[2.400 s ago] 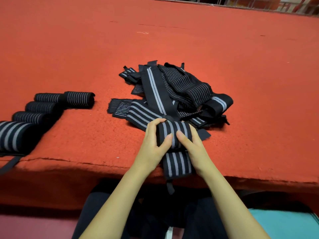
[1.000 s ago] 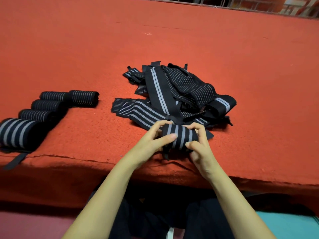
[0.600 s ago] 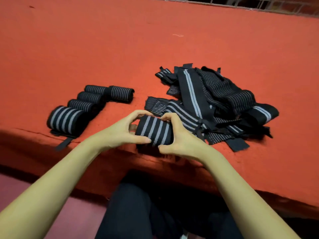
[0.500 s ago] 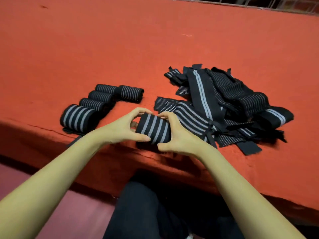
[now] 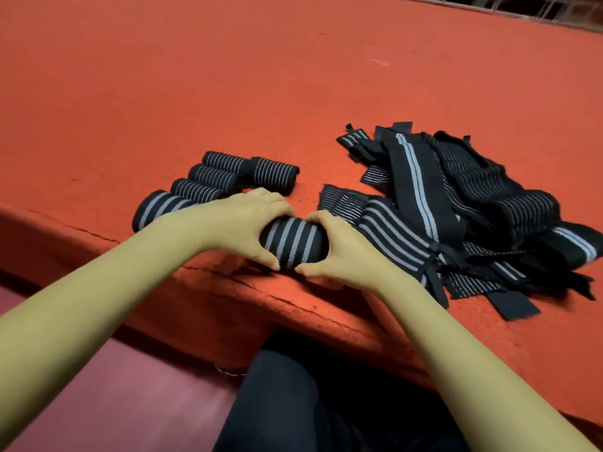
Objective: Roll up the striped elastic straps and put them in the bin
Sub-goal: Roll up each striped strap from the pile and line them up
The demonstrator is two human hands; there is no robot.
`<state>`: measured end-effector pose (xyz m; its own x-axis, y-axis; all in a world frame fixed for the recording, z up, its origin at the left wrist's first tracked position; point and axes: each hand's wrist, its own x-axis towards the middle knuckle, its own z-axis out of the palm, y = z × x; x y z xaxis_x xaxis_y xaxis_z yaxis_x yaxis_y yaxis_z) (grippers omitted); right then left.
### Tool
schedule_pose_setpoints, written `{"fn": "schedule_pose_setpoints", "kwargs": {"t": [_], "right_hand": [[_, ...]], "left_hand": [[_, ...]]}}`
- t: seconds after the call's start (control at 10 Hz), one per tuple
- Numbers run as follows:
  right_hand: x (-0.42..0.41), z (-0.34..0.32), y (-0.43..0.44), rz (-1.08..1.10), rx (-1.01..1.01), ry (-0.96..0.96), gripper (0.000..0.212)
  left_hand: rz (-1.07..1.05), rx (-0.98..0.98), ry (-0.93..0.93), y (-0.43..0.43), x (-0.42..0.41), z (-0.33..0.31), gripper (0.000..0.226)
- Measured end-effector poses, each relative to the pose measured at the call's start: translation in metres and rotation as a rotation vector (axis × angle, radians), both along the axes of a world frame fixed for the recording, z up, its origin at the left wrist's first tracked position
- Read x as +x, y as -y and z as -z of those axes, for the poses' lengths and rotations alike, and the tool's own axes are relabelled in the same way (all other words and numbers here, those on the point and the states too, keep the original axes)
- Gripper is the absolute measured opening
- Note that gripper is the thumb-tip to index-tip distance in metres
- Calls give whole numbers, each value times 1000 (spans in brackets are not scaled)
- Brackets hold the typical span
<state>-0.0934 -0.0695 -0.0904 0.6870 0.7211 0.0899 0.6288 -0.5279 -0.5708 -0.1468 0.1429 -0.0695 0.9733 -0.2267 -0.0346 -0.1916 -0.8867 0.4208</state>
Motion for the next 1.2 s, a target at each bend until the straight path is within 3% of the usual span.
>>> {"fn": "schedule_pose_setpoints", "kwargs": {"t": [0.1,0.3,0.6,0.9,1.1,1.2], "right_hand": [[6,5,-18,8,56,-25,79],[29,4,-47,76,-17,-14,87],[42,10,-73,136,36,-49,83],[44,9,-78,149,3,-32,84],[40,2,-52,36,-133,-31,114],[44,-8,-15,72,-158,-28,111]], "left_hand": [[-18,213,-61,1,11,-17,73],[-42,376,-68,-22,35,-27,76],[-32,381,29,-53,46,-18,74],[-67,381,-1,-59,44,-16,81],[-115,673,-80,-21,34,-35,87],[-10,657,150,26,34,-45,57]]}}
